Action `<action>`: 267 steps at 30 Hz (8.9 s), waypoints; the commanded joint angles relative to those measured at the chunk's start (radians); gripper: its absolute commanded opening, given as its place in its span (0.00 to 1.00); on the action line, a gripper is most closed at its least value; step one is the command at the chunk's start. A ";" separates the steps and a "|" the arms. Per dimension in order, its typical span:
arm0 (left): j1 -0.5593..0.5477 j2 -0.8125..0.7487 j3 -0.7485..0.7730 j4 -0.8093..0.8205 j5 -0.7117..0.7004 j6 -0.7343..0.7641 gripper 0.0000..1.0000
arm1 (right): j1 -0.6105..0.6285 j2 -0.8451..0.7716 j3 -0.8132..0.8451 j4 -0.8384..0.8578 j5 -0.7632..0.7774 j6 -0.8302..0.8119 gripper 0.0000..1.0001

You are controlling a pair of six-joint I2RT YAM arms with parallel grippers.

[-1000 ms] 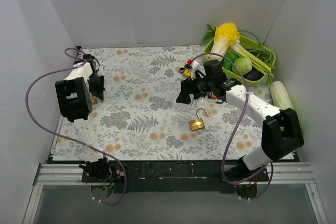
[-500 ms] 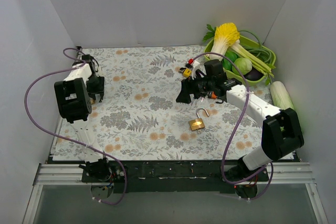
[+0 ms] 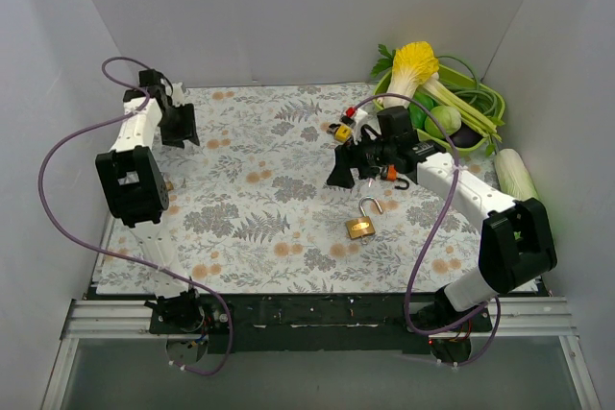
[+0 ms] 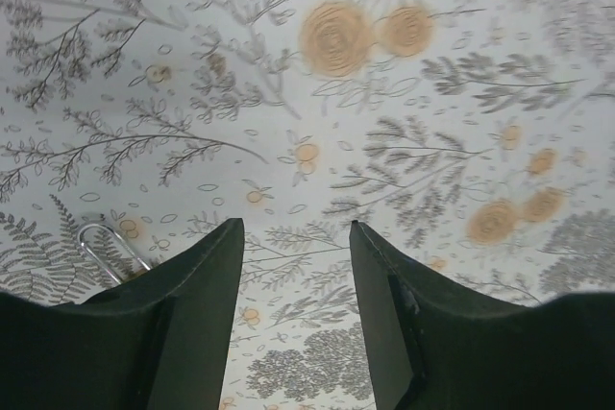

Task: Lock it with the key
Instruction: Place the key at the center of the board, then pick up the lock from the center of the board, then lock the lock.

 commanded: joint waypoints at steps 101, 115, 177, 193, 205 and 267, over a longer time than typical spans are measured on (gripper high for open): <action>-0.216 -0.669 -0.813 0.556 0.673 -0.488 0.94 | 0.366 0.039 -0.073 -0.199 0.692 -0.024 0.01; -0.378 -0.581 -0.932 0.777 0.805 -0.673 0.85 | 0.394 -0.116 -0.103 -0.030 0.557 -0.288 0.01; -0.721 -0.946 -1.035 0.700 0.728 0.747 0.00 | 0.374 -0.318 0.033 -0.171 0.186 -0.336 0.95; -0.722 -1.021 -0.904 0.699 0.797 0.493 0.00 | 0.257 -0.395 -0.006 -0.334 -0.060 -0.531 0.89; -0.721 -1.035 -0.826 0.761 0.836 0.313 0.00 | 0.253 -0.406 -0.054 -0.198 -0.158 -0.500 0.88; -0.730 -0.888 -0.706 0.367 0.811 0.525 0.00 | 0.219 -0.308 0.039 -0.167 -0.207 -0.393 0.01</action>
